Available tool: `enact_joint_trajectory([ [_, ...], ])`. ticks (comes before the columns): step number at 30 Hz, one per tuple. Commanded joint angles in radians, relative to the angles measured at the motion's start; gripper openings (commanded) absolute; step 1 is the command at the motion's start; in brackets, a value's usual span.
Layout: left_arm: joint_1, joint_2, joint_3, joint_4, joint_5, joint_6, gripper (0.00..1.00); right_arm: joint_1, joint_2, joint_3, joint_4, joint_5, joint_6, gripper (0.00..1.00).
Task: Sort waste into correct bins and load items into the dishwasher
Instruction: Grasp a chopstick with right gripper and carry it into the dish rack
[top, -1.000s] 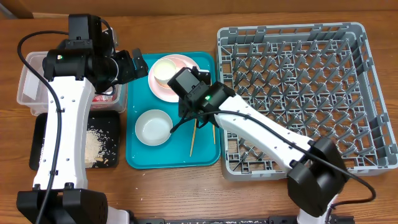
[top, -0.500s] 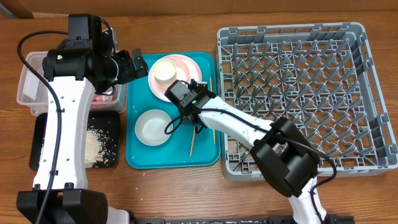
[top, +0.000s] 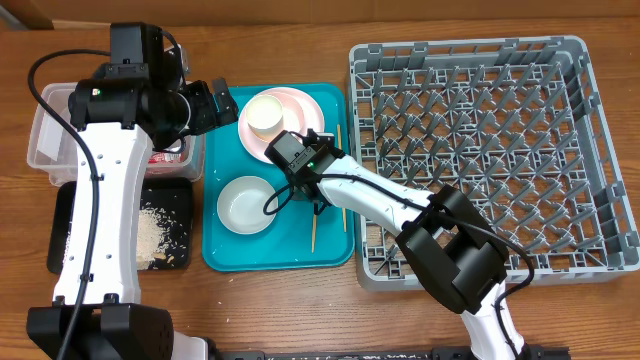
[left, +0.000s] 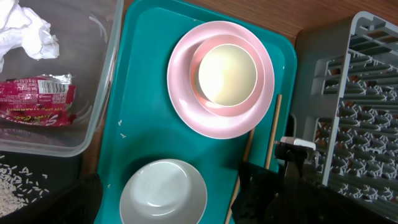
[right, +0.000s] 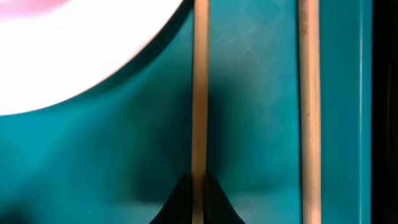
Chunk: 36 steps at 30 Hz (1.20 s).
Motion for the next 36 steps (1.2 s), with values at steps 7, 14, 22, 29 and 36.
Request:
enact_joint_trajectory([
  [7,0.0,0.006,0.013,-0.003,0.011,0.013,1.0,-0.013,-0.024,0.033,-0.04,-0.018,0.0,0.04],
  [14,0.0,0.006,0.013,-0.003,0.011,0.013,1.0,-0.043,-0.14,0.109,-0.148,-0.016,-0.095,0.04],
  [22,0.0,0.006,0.013,-0.003,0.011,0.013,1.0,-0.08,-0.301,0.111,-0.217,-0.014,-0.235,0.04],
  [29,0.0,0.006,0.013,-0.003,0.01,0.013,1.0,-0.112,-0.343,0.108,-0.246,0.029,-0.297,0.04],
  [36,-0.001,0.006,0.013,-0.003,0.009,0.012,1.0,-0.159,-0.343,0.099,-0.283,0.082,-0.296,0.04],
])
